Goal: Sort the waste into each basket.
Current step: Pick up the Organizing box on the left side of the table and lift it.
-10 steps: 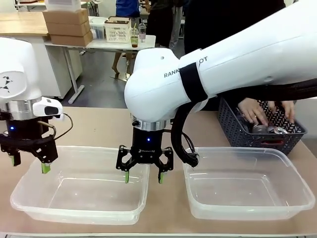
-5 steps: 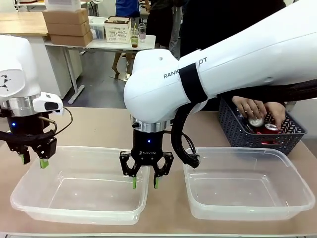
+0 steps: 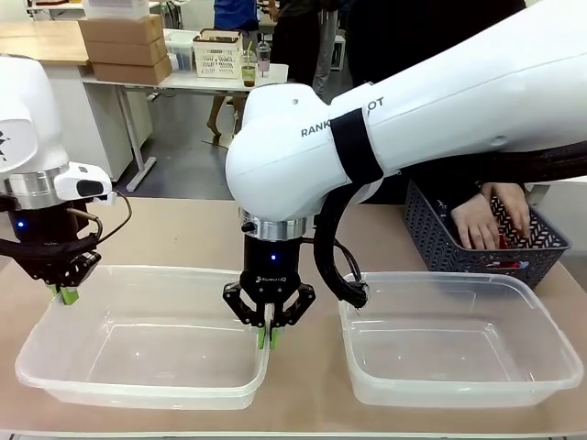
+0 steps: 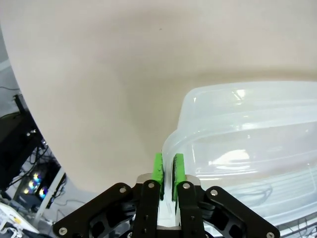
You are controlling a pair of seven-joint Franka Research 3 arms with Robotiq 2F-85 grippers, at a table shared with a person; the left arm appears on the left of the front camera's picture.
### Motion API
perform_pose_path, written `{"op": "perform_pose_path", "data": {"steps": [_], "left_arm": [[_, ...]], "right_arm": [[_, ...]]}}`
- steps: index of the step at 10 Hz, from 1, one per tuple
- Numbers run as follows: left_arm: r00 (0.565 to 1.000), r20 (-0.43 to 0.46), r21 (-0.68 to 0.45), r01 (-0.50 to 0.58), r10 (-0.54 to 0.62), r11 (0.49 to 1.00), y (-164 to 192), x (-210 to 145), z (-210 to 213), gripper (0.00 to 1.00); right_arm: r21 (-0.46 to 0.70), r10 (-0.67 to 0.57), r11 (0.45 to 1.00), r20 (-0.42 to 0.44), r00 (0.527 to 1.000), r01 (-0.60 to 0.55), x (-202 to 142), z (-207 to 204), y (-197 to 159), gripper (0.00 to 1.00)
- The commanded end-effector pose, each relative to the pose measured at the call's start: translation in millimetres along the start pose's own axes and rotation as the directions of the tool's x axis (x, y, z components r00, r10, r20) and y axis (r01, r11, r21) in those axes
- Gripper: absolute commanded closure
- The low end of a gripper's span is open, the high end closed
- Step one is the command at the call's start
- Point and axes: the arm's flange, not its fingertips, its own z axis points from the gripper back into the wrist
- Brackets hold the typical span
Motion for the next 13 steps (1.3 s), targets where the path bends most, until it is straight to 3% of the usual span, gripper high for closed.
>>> {"op": "perform_pose_path", "data": {"steps": [1,2,5,8,11,12,13], "left_arm": [[1.000,0.024,0.016,-0.005,0.005,1.000,5,-92,-59,1.00],[0.999,0.022,0.002,-0.033,0.033,0.999,7,-93,-48,1.00],[0.989,0.006,-0.026,-0.145,0.145,0.989,14,-92,36,1.00],[0.994,0.023,0.027,-0.105,0.104,0.994,-20,-62,117,1.00],[0.997,0.042,-0.042,-0.068,0.070,0.997,-49,-23,164,1.00],[0.997,0.064,-0.045,-0.050,0.052,0.998,-58,-15,169,1.00],[0.996,0.074,-0.108,-0.049,0.057,0.993,-73,-38,157,1.00]], "right_arm": [[-0.057,-0.043,0.997,0.014,0.999,0.043,-3,7,-10,1.00],[-0.073,-0.046,0.996,0.007,0.999,0.046,-3,10,-12,1.00],[-0.139,-0.007,0.990,0.028,1.000,0.011,-13,51,-37,1.00],[-0.163,0.081,0.984,0.040,0.996,-0.073,-46,117,-84,1.00],[-0.131,0.252,0.958,-0.040,0.967,-0.255,-64,121,-136,1.00],[-0.100,0.275,0.956,-0.023,0.961,-0.275,-67,115,-149,1.00],[-0.072,0.195,0.979,0.031,0.980,-0.193,-66,137,-85,0.94]]}}
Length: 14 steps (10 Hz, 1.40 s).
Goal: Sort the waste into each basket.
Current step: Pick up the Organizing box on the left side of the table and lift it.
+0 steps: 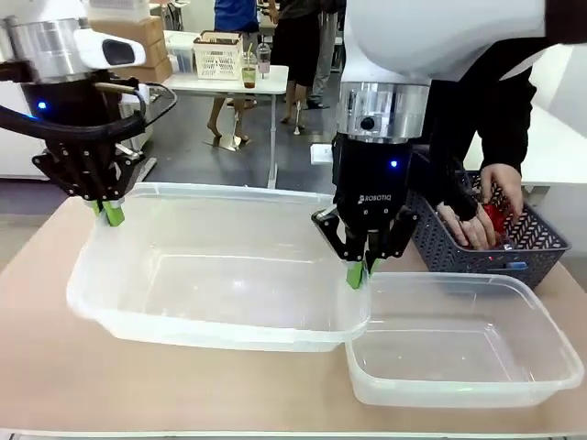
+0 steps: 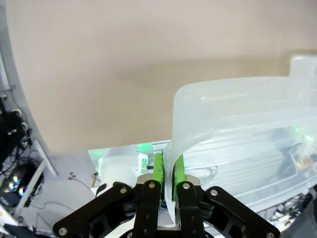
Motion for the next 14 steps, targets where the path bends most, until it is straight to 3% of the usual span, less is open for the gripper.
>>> {"op": "perform_pose_path", "data": {"steps": [1,3,4,6,8,10,12,13,14], "left_arm": [[1.000,0.016,0.018,-0.022,0.022,1.000,19,-19,-4,1.00],[1.000,0.016,0.018,-0.022,0.022,1.000,19,-19,-4,1.00],[1.000,0.003,0.002,-0.016,0.016,1.000,8,-8,-3,0.90],[1.000,-0.022,0.003,-0.012,0.012,1.000,1,-2,2,0.90],[0.993,-0.115,0.003,-0.004,0.005,1.000,-8,25,2,0.90],[0.990,-0.144,0.038,0.001,0.005,0.999,-16,56,1,0.90],[0.997,-0.078,0.001,0.023,-0.023,1.000,-31,75,7,0.90],[0.999,-0.022,-0.034,0.046,-0.047,0.998,-40,76,16,0.90],[0.998,-0.020,-0.045,0.059,-0.060,0.997,-46,78,16,0.90]], "right_arm": [[-0.038,-0.041,0.998,-0.007,0.999,0.041,4,2,15,0.94],[-0.004,-0.011,1.000,0.000,1.000,0.011,1,0,5,0.91],[0.019,-0.062,0.998,0.016,0.998,0.062,3,1,-5,0.93],[0.010,-0.155,0.988,-0.002,0.988,0.155,12,7,-16,0.93],[-0.005,-0.239,0.971,0.044,0.970,0.240,15,23,-25,0.93],[-0.011,-0.303,0.952,0.081,0.949,0.305,13,37,-40,0.93],[-0.033,-0.291,0.955,0.113,0.950,0.296,14,45,-63,0.93],[-0.052,-0.304,0.950,0.077,0.950,0.308,21,44,-76,0.93],[-0.029,-0.273,0.962,0.024,0.962,0.273,30,39,-92,0.93]]}}
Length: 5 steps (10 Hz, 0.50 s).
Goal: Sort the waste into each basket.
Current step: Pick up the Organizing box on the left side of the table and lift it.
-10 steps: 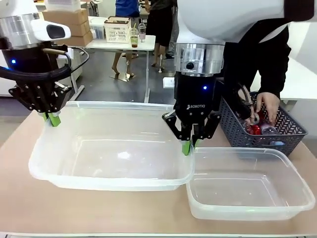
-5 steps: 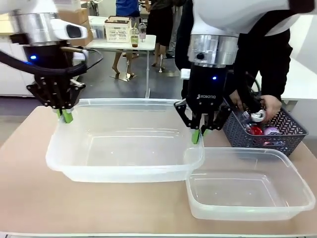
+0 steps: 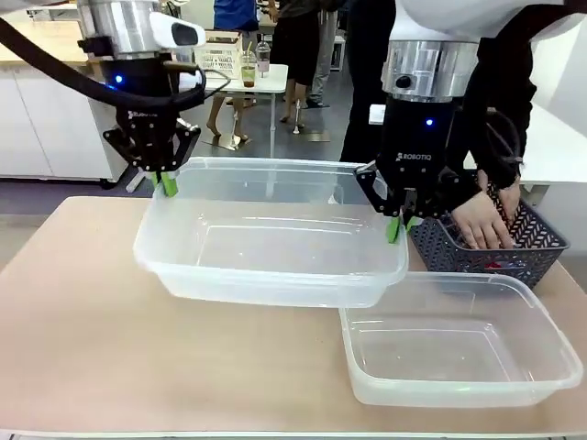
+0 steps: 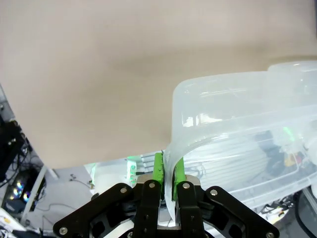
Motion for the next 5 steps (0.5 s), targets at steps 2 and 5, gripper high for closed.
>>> {"op": "perform_pose_path", "data": {"steps": [2,5], "left_arm": [[1.000,-0.014,-0.001,0.009,-0.009,1.000,-12,7,-9,0.90],[0.995,-0.100,0.026,0.023,-0.020,0.999,-33,29,-44,0.90]], "right_arm": [[0.063,0.049,0.997,-0.115,0.992,-0.042,36,-19,-41,0.93],[0.148,0.055,0.988,-0.110,0.992,-0.038,36,-33,-65,0.93]]}}
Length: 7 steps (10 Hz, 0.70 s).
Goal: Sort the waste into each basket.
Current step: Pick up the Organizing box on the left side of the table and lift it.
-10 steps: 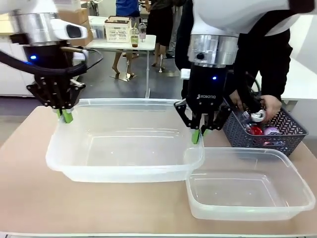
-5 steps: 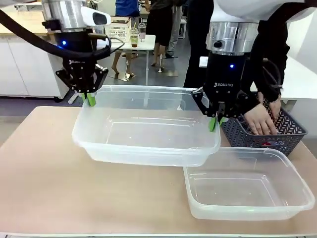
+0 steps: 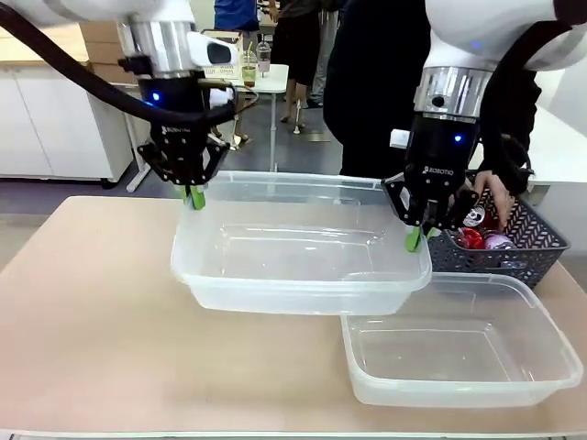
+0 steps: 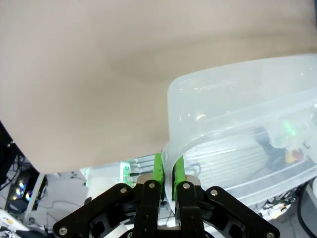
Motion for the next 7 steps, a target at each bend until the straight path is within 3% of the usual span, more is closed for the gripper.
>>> {"op": "perform_pose_path", "data": {"steps": [1,3,4,7], "left_arm": [[0.998,-0.057,0.028,-0.011,0.012,1.000,-6,17,-13,0.90],[0.994,-0.101,-0.016,-0.035,0.033,0.999,-5,23,-20,0.90],[0.998,-0.056,-0.002,-0.011,0.011,1.000,-5,18,-25,0.90],[0.998,-0.056,-0.002,-0.011,0.011,1.000,-5,18,-25,0.90]], "right_arm": [[0.039,0.007,0.999,0.010,1.000,-0.007,-7,-6,-18,0.93],[0.047,0.003,0.999,-0.010,1.000,-0.002,2,-19,-23,0.93],[0.010,-0.048,0.999,-0.005,0.999,0.048,7,-28,-14,0.93],[0.011,-0.023,1.000,-0.024,0.999,0.023,-3,-17,-14,0.93]]}}
